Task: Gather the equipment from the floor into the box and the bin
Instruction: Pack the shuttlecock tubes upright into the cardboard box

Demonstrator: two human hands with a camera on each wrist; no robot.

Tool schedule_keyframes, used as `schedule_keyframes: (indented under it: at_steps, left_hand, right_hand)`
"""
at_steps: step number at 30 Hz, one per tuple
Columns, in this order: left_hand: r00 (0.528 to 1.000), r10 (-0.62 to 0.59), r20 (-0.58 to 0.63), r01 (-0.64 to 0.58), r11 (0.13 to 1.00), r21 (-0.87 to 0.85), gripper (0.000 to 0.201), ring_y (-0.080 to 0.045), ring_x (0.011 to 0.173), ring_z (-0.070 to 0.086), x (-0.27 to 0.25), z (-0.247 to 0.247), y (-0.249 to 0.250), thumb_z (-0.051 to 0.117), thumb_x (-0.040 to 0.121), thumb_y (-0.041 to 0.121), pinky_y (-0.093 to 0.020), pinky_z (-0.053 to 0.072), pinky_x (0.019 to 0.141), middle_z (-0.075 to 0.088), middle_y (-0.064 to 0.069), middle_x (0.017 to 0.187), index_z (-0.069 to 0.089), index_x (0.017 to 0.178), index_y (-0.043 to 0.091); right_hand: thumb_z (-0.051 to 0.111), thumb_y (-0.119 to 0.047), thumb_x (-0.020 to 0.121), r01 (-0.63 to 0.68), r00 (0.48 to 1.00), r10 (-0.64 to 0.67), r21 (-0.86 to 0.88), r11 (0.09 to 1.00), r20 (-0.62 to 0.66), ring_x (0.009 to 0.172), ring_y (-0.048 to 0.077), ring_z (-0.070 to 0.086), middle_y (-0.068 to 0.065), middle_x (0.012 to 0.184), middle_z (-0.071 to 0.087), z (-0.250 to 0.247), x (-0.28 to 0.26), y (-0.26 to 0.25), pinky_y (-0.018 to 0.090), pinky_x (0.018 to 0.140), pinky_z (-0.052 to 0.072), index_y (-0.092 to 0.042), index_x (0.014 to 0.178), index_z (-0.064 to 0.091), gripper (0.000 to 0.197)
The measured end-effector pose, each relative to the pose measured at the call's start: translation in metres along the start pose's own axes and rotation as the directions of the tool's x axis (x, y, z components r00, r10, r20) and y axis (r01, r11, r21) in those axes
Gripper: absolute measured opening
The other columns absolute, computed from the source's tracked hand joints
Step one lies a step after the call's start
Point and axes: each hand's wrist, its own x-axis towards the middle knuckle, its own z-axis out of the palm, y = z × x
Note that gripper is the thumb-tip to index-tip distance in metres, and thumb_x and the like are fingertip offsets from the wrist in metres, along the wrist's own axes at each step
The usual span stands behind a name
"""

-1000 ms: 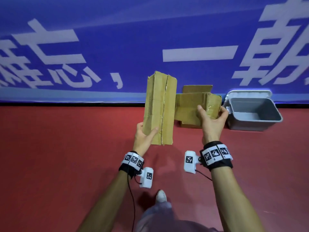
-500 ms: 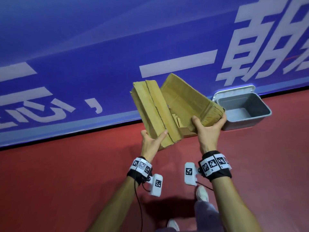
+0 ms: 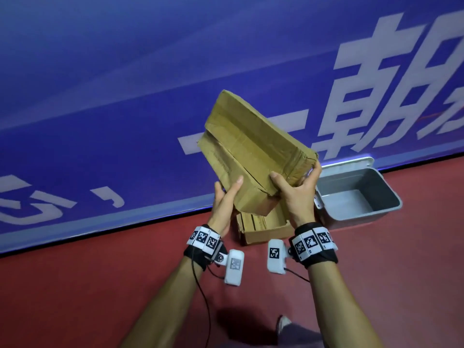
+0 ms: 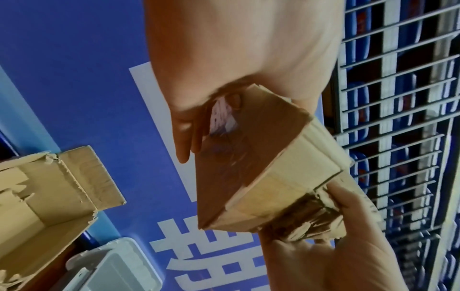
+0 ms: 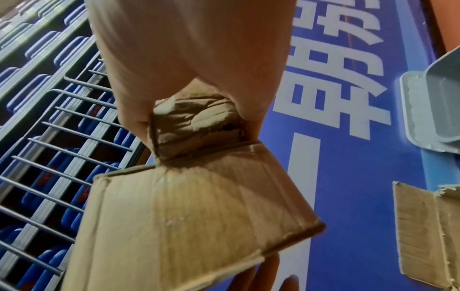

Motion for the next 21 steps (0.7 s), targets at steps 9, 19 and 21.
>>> schedule_keyframes:
  at_steps: [9, 19, 21]
  left_hand:
    - [0.995, -0.082, -0.049, 0.065, 0.959, -0.274, 0.079, -0.026, 0.118, 0.070, 0.119, 0.004, 0.040, 0.082, 0.086, 0.031, -0.049, 0.058, 0.098, 0.069, -0.007, 0.135, 0.036, 0.150, 0.021]
    - [0.998, -0.012, -0.062, -0.007, 0.955, -0.298, 0.089, -0.028, 0.124, 0.067, 0.212, -0.028, 0.096, 0.088, 0.072, 0.043, -0.043, 0.058, 0.094, 0.065, -0.016, 0.139, 0.049, 0.145, 0.009]
    - [1.000, 0.002, 0.009, 0.000, 0.959, -0.282, 0.071, -0.031, 0.130, 0.063, 0.228, -0.039, 0.113, 0.075, 0.088, 0.044, -0.046, 0.052, 0.106, 0.064, -0.016, 0.141, 0.052, 0.146, 0.010]
  right_hand:
    - [0.084, -0.008, 0.083, 0.000, 0.998, 0.002, -0.035, 0.999, 0.064, 0.124, 0.005, 0.062, -0.003, 0.142, 0.057, 0.064, 0.115, 0.037, 0.024, 0.102, 0.051, -0.036, 0.148, 0.025, 0.092]
    - [0.080, 0.004, 0.084, 0.049, 0.979, -0.040, -0.044, 0.998, 0.199, 0.119, 0.005, 0.066, -0.011, 0.133, 0.062, 0.154, 0.186, 0.043, 0.021, 0.092, 0.055, -0.024, 0.150, 0.029, 0.088]
    - [0.082, 0.002, 0.082, 0.045, 0.978, -0.034, -0.048, 0.998, 0.204, 0.124, 0.009, 0.064, -0.011, 0.136, 0.062, 0.174, 0.198, 0.046, 0.027, 0.098, 0.055, -0.024, 0.151, 0.030, 0.090]
